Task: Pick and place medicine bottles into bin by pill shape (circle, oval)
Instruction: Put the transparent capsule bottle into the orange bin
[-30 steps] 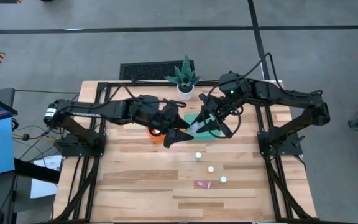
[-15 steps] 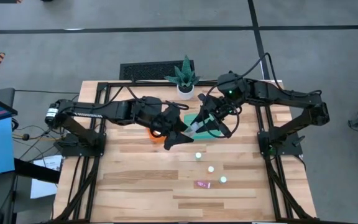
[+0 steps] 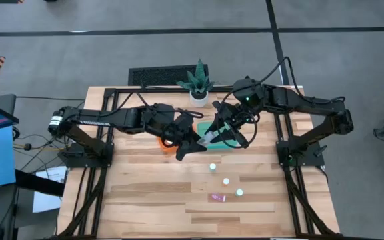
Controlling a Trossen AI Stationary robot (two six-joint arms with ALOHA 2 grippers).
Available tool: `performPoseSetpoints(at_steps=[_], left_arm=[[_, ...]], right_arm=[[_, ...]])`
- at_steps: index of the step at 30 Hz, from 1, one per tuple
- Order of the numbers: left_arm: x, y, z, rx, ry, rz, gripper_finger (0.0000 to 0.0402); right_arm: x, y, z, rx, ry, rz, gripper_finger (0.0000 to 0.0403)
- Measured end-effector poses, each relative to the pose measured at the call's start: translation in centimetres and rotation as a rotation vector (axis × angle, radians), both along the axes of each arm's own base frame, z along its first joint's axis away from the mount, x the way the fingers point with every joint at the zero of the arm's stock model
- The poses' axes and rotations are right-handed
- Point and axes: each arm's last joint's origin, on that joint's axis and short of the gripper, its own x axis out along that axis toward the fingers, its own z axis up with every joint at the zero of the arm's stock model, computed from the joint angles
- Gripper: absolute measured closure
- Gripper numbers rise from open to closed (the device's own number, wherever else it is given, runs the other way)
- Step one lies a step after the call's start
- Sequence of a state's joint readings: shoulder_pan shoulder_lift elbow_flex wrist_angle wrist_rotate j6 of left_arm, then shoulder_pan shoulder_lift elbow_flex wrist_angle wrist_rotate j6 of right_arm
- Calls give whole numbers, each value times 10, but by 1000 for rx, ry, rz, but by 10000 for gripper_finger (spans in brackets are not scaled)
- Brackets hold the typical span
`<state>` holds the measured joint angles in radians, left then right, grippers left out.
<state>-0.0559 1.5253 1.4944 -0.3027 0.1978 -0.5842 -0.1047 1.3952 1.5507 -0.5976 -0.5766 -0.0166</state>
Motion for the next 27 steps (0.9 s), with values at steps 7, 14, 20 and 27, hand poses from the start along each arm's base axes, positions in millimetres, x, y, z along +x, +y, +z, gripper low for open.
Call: performPoseSetpoints(at_steps=[7,14,20,27], left_arm=[[0,0,0,0,0,1,248],[0,1,0,6,-4,24,241],[0,1,1,8,-12,37,244],[2,2,6,17,-71,68,242]], right_arm=[[0,0,0,0,0,0,232],[0,0,0,-4,-3,1,225],[-2,-1,7,-12,-56,-5,163],[-32,-13,37,-1,-204,-94,138]])
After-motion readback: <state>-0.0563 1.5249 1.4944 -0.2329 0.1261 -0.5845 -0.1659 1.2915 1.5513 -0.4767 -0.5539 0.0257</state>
